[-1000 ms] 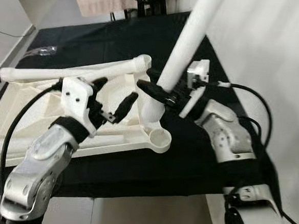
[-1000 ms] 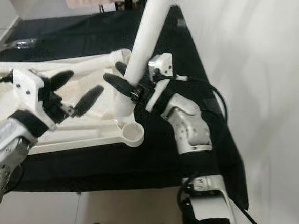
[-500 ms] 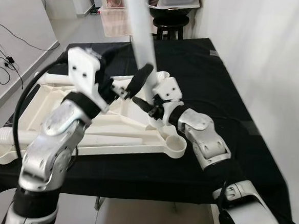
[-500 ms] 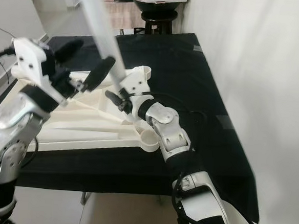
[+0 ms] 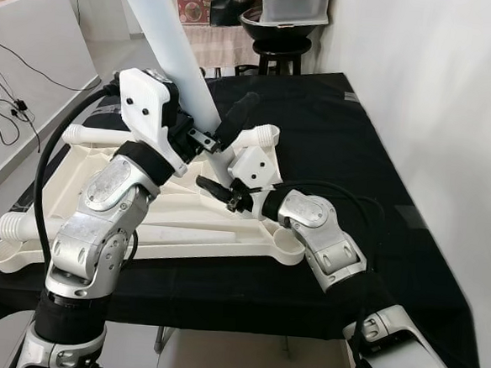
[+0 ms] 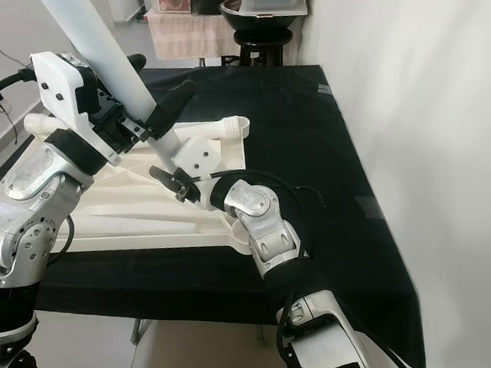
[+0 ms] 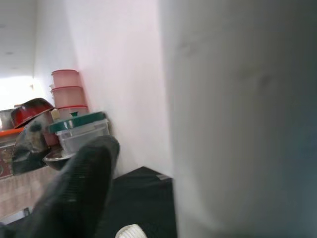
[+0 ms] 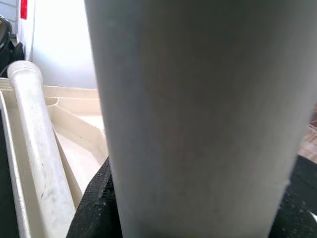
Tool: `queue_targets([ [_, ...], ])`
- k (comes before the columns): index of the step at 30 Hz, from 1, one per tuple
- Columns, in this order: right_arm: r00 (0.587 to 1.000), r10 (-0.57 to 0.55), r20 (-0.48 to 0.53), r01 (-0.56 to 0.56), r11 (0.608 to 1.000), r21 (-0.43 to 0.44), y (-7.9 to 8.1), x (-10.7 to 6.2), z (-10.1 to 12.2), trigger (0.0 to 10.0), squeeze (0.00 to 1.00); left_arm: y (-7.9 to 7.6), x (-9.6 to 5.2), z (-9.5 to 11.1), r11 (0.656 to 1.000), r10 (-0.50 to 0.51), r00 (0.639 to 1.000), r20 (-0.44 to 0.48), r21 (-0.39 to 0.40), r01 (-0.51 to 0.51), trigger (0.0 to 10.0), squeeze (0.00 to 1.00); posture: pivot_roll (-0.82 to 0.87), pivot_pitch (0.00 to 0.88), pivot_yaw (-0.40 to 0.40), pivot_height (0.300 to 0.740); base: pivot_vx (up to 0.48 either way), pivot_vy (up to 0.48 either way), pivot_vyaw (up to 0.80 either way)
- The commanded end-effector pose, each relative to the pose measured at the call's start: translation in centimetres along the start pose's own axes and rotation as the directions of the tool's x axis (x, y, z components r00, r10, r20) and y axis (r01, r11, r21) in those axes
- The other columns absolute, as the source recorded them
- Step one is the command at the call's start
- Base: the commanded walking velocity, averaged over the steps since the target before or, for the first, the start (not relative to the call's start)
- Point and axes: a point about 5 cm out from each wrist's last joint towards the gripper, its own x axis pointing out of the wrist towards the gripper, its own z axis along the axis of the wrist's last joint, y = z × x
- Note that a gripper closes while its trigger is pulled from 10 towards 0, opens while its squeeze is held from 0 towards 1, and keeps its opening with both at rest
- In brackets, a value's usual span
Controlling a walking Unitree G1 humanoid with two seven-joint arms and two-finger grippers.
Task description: Building children table
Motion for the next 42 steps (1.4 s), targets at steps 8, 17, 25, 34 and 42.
queue_targets([
  [8,1.0,0.003,0.005,-0.003,0.999,-0.033,0.3,0.5,0.0,10.0,0.0,0.6,0.4,0.8,1.0,0.004,0.998,0.057,0.004,-0.004,0.0,0.0,-0.07,0.0,0.073,0.74,0.0,0.0,0.0],
  [17,0.999,-0.035,-0.006,0.035,0.999,-0.03,-0.3,0.5,-0.2,10.0,0.0,0.6,0.7,1.1,0.999,-0.034,0.997,0.076,0.004,0.034,0.0,0.0,-0.07,0.0,0.073,0.74,0.0,0.0,0.0],
  [25,0.997,0.046,0.057,-0.049,0.998,0.046,-0.2,0.2,0.4,10.0,1.0,0.5,0.8,1.5,0.979,-0.198,0.978,0.058,-0.038,0.201,0.0,0.0,-0.07,0.0,0.072,0.74,0.0,0.0,0.0],
  [34,0.937,0.335,0.097,-0.339,0.941,0.024,2.0,-1.2,0.9,10.0,1.0,-0.4,-0.1,0.9,0.754,-0.652,0.755,-0.067,-0.16,0.637,0.0,0.0,-0.08,0.0,0.081,0.74,0.0,0.0,0.0],
  [42,0.889,0.451,0.081,-0.455,0.889,0.044,3.4,-1.7,0.6,10.0,0.0,-1.6,0.1,1.1,0.557,-0.824,0.566,-0.026,-0.22,0.801,0.0,0.0,-0.11,0.0,0.087,0.74,0.0,0.0,0.0],
])
